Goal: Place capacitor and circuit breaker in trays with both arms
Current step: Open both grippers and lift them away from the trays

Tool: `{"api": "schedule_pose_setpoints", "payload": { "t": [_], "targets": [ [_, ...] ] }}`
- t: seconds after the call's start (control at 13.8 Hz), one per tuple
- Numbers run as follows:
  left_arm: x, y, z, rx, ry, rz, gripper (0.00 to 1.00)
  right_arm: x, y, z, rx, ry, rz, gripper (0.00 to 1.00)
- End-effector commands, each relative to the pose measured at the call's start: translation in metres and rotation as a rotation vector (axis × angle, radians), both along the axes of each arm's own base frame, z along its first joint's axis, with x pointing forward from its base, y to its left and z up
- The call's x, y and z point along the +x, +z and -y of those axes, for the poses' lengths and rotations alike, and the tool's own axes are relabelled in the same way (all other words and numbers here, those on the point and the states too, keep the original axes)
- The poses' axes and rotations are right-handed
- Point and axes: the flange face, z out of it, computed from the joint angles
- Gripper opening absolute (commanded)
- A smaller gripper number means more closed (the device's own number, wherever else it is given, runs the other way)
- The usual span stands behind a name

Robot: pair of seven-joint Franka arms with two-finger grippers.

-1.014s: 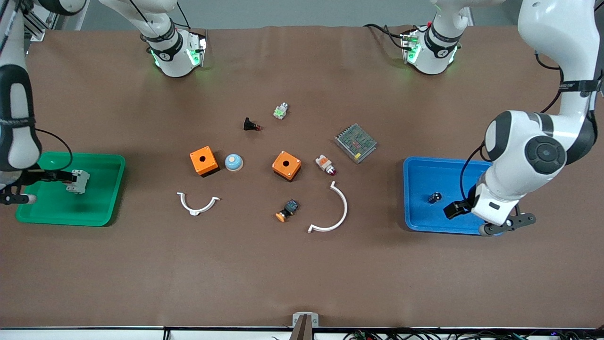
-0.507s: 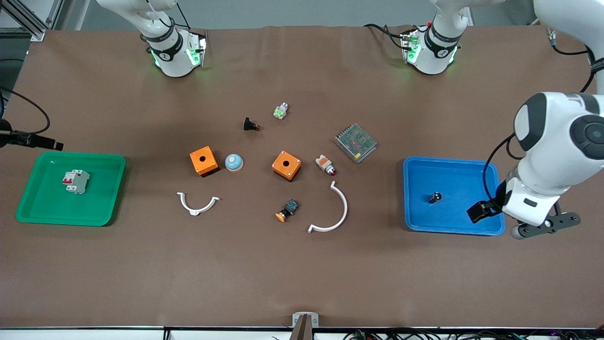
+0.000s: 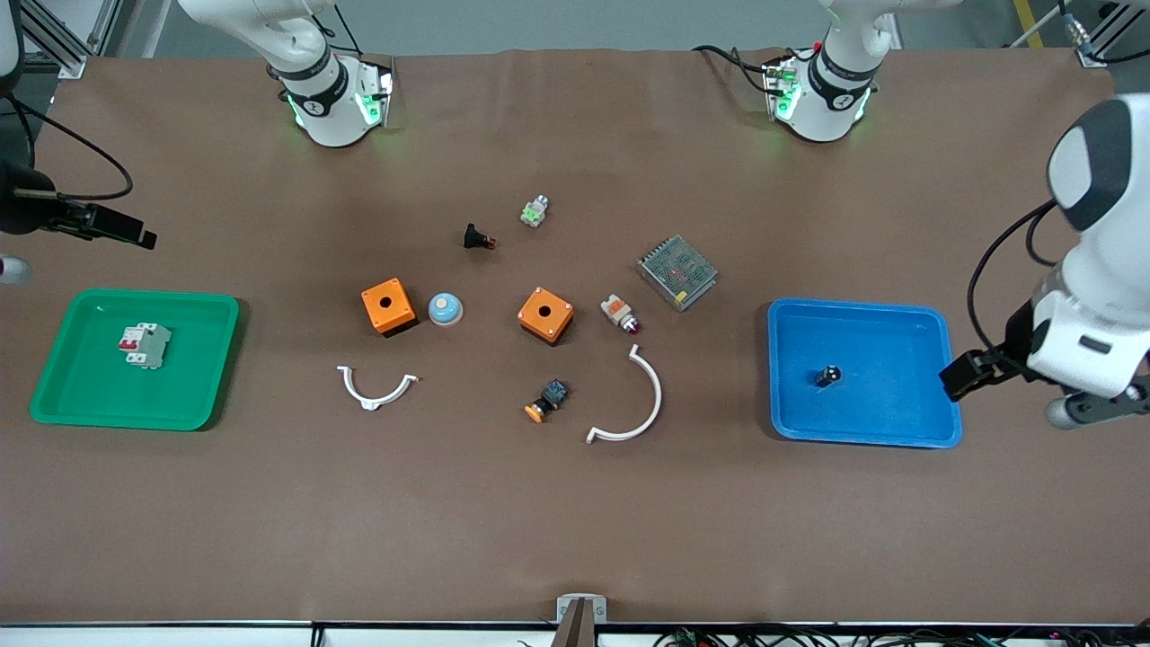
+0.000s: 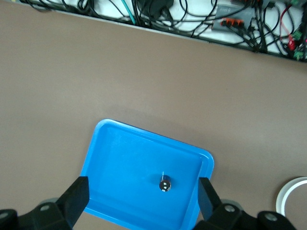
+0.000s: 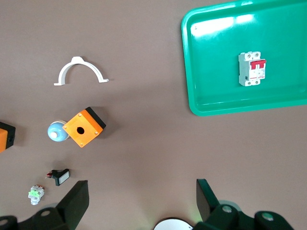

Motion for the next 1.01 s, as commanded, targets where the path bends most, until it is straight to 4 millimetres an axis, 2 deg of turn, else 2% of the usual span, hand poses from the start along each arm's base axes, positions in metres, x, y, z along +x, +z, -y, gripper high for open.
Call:
{"api": "schedule_pose_setpoints", "payload": {
  "t": [0.0, 0.22, 0.43, 0.58, 0.72, 0.8, 0.94],
  "targets": [
    [-0.023, 0.035, -0.008, -0.017, 0.009, -0.011, 1.00, -0.001, 0.030, -0.016, -0.071, 0.038, 0.026, 0.99],
    [-0.050, 0.069, -0.009, -0.050, 0.020, -0.023, 1.00, 0.000, 0.078, -0.018, -0.096, 0.038, 0.067, 1.00],
    [-0.080, 0.101, -0.003, -0.028, -0.048, -0.035, 1.00, -0.006, 0.101, -0.007, -0.087, 0.009, 0.079, 1.00],
    [-0.097, 0.098, -0.011, -0.025, -0.124, -0.103, 1.00, -0.005, 0.103, -0.010, -0.075, 0.012, 0.091, 1.00],
    [-0.121, 0.093, -0.005, -0.049, -0.149, -0.127, 1.00, 0.005, 0.094, -0.019, -0.052, 0.021, 0.095, 1.00],
    [-0.135, 0.098, -0.005, -0.048, -0.151, -0.124, 1.00, 0.013, 0.084, -0.024, -0.045, 0.029, 0.079, 1.00],
    [-0.144, 0.094, -0.004, -0.062, -0.147, -0.140, 1.00, 0.022, 0.071, -0.029, -0.054, 0.036, 0.062, 1.00]
  ]
}}
